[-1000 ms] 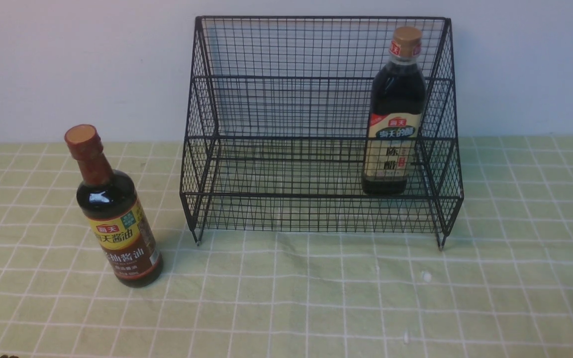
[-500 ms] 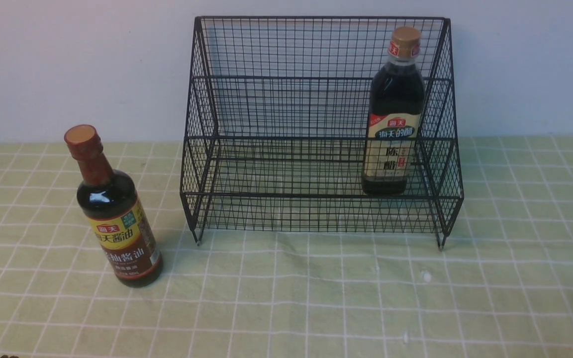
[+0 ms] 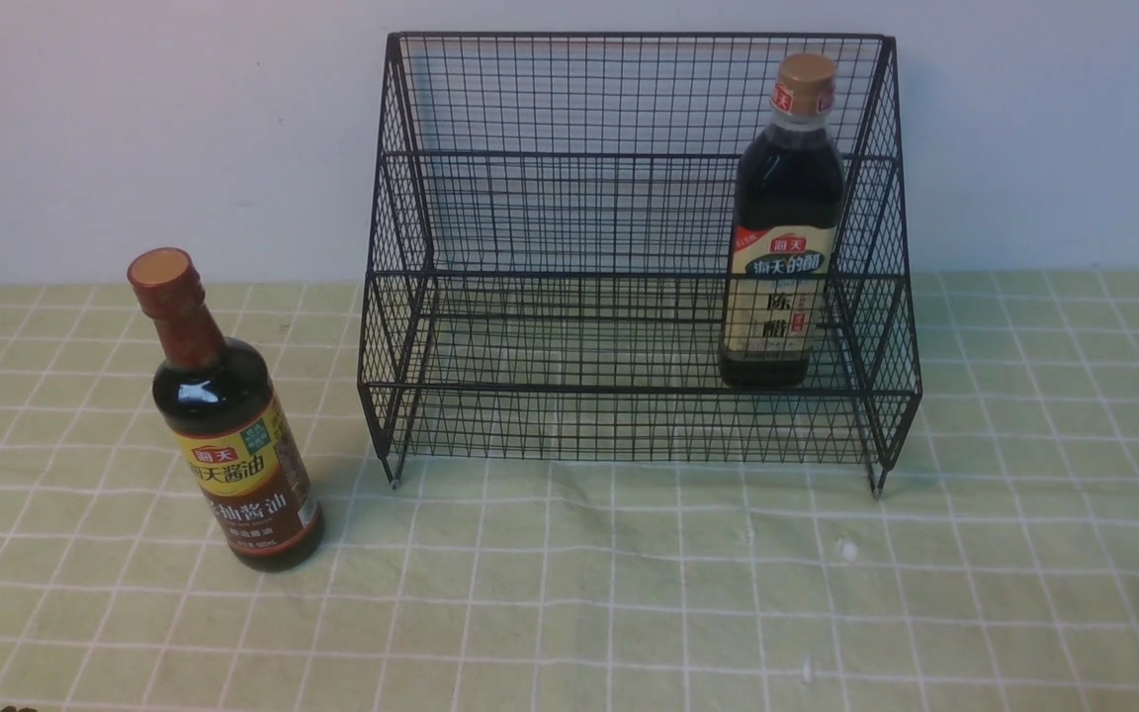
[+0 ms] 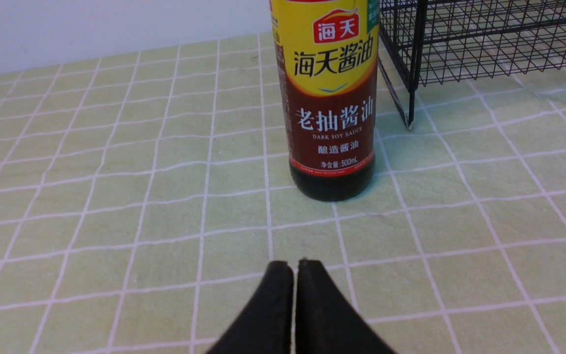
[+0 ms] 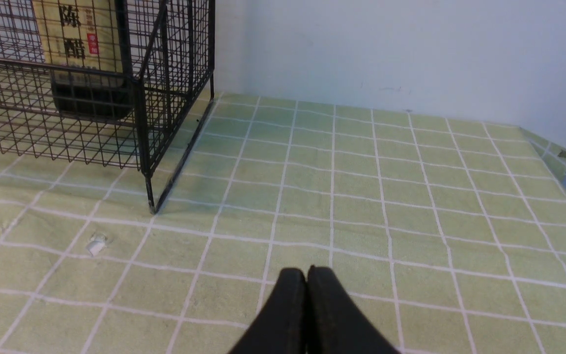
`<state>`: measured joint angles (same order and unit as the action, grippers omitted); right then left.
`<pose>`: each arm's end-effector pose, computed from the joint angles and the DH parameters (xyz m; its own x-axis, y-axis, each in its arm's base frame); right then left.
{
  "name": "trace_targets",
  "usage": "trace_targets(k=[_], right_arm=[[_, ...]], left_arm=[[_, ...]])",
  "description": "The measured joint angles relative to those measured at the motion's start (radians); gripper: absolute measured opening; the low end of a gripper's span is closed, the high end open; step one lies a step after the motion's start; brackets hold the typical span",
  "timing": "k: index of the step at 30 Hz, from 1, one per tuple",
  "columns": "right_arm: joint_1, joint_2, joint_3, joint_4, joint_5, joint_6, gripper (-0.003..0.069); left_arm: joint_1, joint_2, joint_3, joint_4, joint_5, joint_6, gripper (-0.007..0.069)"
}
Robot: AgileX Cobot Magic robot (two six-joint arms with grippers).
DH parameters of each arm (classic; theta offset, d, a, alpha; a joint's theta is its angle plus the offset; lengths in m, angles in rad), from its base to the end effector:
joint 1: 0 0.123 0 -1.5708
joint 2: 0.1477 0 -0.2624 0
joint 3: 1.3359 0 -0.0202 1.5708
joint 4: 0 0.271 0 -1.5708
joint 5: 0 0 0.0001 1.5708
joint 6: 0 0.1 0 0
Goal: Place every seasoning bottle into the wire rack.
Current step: Use the left arm to grab the condiment bottle closest to it
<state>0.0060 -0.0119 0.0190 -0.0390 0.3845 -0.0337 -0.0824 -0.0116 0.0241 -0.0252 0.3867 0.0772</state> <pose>0.1039 -0.0008 0.1703 -0.2993 -0.0716 -0.9515 -0.0130 0.9974 -0.0710 0.1035 -0.0095 0.1682 -0.3005 0.0788 -0.9505 0.1077 0.9930 0.0483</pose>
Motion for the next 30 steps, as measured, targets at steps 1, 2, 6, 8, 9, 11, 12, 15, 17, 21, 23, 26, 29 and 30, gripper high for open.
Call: trace_targets(k=[1, 2, 6, 8, 9, 11, 12, 15, 17, 21, 23, 26, 29, 30], right_arm=[[0.0, 0.0, 0.0, 0.0, 0.0, 0.0, -0.0012], [0.0, 0.0, 0.0, 0.0, 0.0, 0.0, -0.0012], [0.0, 0.0, 0.0, 0.0, 0.0, 0.0, -0.0012], [0.0, 0.0, 0.0, 0.0, 0.0, 0.0, -0.0012], [0.0, 0.0, 0.0, 0.0, 0.0, 0.0, -0.0012], [0.0, 0.0, 0.0, 0.0, 0.0, 0.0, -0.0012], [0.0, 0.0, 0.0, 0.0, 0.0, 0.0, -0.0012], [0.0, 0.0, 0.0, 0.0, 0.0, 0.0, -0.0012], [0.0, 0.0, 0.0, 0.0, 0.0, 0.0, -0.0013], [0.0, 0.0, 0.0, 0.0, 0.0, 0.0, -0.0013], [0.0, 0.0, 0.0, 0.0, 0.0, 0.0, -0.0013], [0.0, 0.0, 0.0, 0.0, 0.0, 0.0, -0.0013], [0.0, 0.0, 0.0, 0.0, 0.0, 0.0, -0.0013], [0.0, 0.0, 0.0, 0.0, 0.0, 0.0, -0.0013]], left_arm=[[0.0, 0.0, 0.0, 0.0, 0.0, 0.0, -0.0006], [0.0, 0.0, 0.0, 0.0, 0.0, 0.0, -0.0006], [0.0, 0.0, 0.003, 0.0, -0.015, 0.0, -0.0006], [0.0, 0.0, 0.005, -0.012, -0.059, -0.004, -0.0006], [0.0, 0.0, 0.005, -0.034, -0.102, -0.013, -0.0006], [0.0, 0.0, 0.005, -0.086, -0.185, -0.038, -0.0006], [0.0, 0.0, 0.005, -0.103, -0.224, -0.045, -0.0006], [0.0, 0.0, 0.005, -0.168, -0.359, -0.06, -0.0006], [0.0, 0.0, 0.005, -0.194, -0.493, -0.064, -0.0006], [0.0, 0.0, 0.005, -0.198, -0.731, -0.077, -0.0006], [0.0, 0.004, -0.003, -0.193, -0.753, -0.077, -0.0006], [0.0, 0.108, -0.085, -0.16, -0.695, -0.115, 0.0014], [0.0, 0.252, -0.164, -0.119, -0.649, -0.134, 0.0071], [0.0, 0.298, -0.187, -0.107, -0.645, -0.134, 0.0094]])
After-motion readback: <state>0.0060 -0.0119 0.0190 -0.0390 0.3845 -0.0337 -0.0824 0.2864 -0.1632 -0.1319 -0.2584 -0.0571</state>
